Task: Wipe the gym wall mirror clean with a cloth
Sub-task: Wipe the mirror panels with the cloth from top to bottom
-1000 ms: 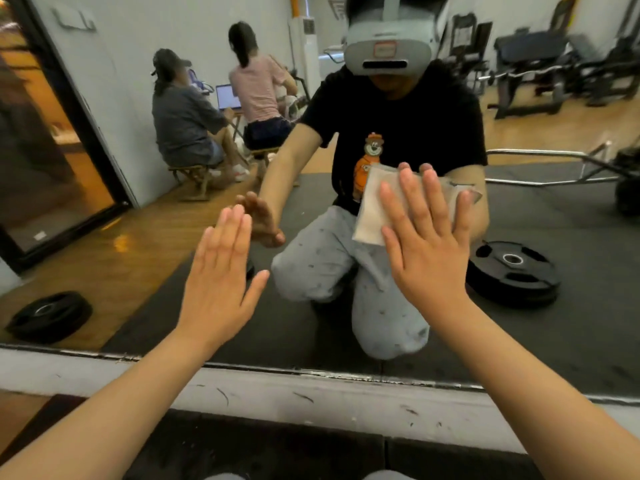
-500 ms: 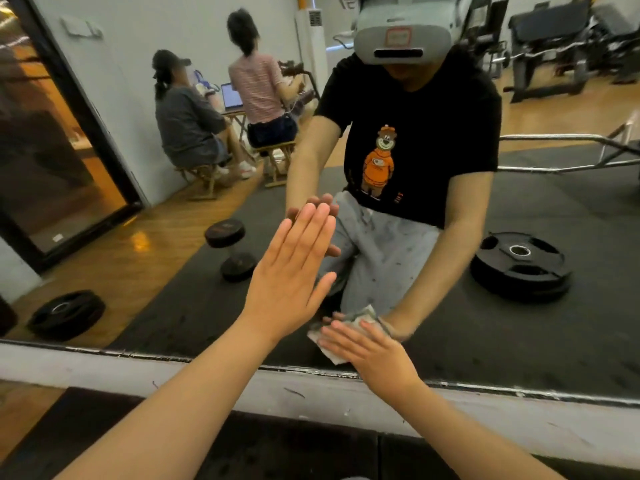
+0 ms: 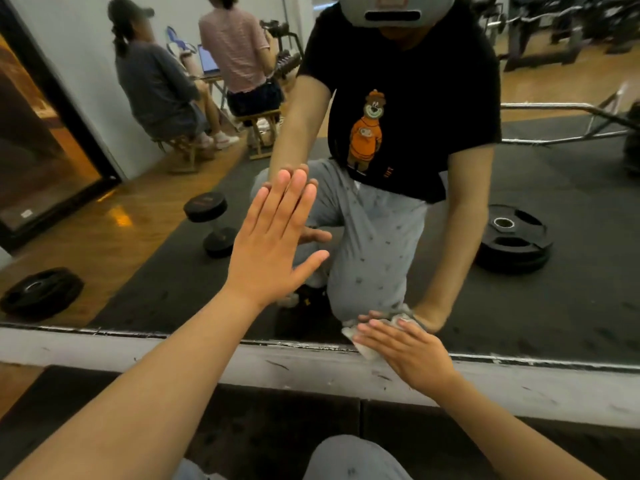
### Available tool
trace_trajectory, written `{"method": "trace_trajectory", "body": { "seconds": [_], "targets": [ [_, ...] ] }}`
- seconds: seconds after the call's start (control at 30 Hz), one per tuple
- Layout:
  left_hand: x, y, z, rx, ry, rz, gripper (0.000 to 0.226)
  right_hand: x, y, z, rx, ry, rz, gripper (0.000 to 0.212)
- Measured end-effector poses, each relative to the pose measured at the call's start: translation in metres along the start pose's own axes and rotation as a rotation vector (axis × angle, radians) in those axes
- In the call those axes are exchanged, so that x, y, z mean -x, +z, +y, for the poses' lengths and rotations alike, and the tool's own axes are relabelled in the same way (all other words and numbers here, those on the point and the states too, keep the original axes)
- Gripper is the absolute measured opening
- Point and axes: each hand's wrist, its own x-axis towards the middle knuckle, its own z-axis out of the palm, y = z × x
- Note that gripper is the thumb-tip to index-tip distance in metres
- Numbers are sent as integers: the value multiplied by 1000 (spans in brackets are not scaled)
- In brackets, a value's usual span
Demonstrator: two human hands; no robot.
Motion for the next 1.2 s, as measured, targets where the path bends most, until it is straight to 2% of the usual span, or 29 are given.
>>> {"method": "trace_trajectory", "body": {
  "seconds": [0.13, 0.27, 0.33, 0.4, 0.53, 0.63, 0.7, 0.8, 0.97, 1.2],
  "targets": [
    [-3, 5, 12, -15, -60, 9, 98, 48, -12, 30, -42, 64, -85, 73],
    [-6, 9, 29, -10, -118, 27, 105, 49, -15, 28, -105, 120, -118, 60],
    [-7, 6, 28, -8, -116, 25, 105, 48, -17, 25, -133, 156, -123, 63],
    [-7, 4, 26, -11, -94, 16, 103, 47, -19, 25, -152, 200, -84, 63],
    [-7, -7, 25, -80, -45, -6, 92, 9, -43, 44, -189, 319, 88, 50],
    [-19, -19, 13, -192, 163, 34, 76, -23, -63, 62, -112, 335, 219, 47],
    [-42, -32, 3, -235, 229, 62, 72, -46, -78, 80, -36, 394, 304, 48],
    [-87, -53, -9, -249, 224, 132, 69, -81, -105, 110, 53, 484, 389, 52],
    [-171, -93, -27, -237, 217, 250, 68, -120, -147, 155, 77, 468, 443, 59],
    [-253, -156, -51, -141, -9, 424, 74, -187, -239, 238, 156, 442, 503, 55]
  ]
}}
